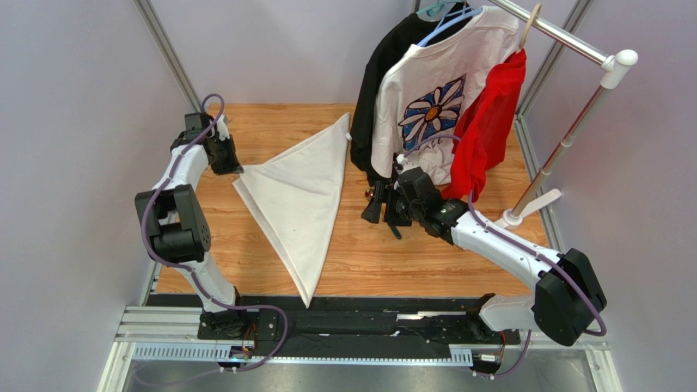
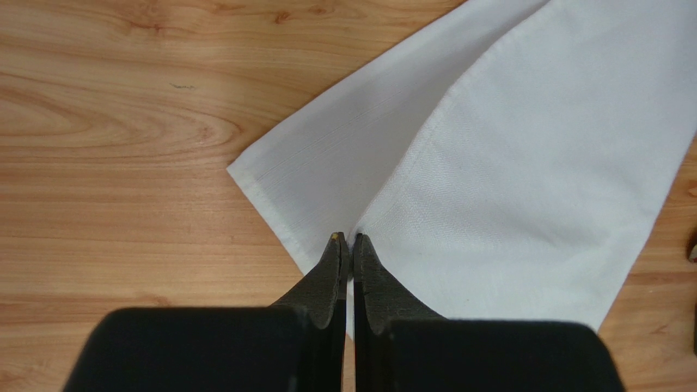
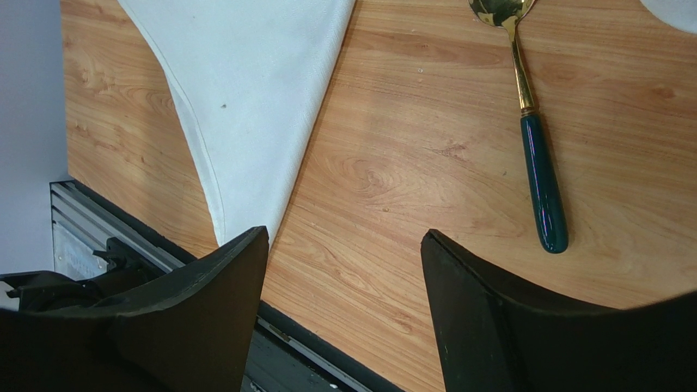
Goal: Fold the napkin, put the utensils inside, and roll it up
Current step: Fold the napkin
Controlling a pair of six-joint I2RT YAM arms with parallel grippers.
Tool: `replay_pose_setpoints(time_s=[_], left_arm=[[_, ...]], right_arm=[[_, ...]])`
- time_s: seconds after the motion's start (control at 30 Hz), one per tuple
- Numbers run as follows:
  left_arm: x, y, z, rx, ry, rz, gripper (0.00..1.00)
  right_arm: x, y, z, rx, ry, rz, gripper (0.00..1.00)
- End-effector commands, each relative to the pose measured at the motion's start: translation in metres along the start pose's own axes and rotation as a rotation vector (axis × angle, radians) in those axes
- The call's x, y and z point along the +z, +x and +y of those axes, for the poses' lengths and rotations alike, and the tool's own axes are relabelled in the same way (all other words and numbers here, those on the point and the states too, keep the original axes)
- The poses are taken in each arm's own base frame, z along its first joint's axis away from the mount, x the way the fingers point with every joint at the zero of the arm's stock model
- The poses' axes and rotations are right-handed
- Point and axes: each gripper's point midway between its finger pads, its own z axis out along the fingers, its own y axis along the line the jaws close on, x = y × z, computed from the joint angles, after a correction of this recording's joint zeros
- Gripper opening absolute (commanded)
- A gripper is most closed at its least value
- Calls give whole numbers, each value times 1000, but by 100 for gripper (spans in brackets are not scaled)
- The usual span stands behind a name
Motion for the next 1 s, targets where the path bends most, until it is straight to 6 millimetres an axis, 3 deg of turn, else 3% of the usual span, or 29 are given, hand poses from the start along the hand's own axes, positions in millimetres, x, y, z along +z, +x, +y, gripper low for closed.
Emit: replay_pose_setpoints(time_s=[0.0,0.37,0.67,0.87,0.9,0.97], left_arm=[[-19,-27,-9,44,28,-102,0],[-6,-23,44,-54,-54,-59,0],[14,-19,49,-71,-28,-19,0],[16,-10,67,-93,-130,11,0],[16,-10,71,-101,-147,13,3],[15,-8,76,-107,-179,24,26]], right_arm=[[6,-5,2,10,-9,-18,72],[10,2,-1,13,-9,1,72],[9,2,2,17,-23,6,72],[13,7,-2,20,-16,19,73],[14,8,0,19,-26,22,73],[16,8,2,18,-33,29,74]])
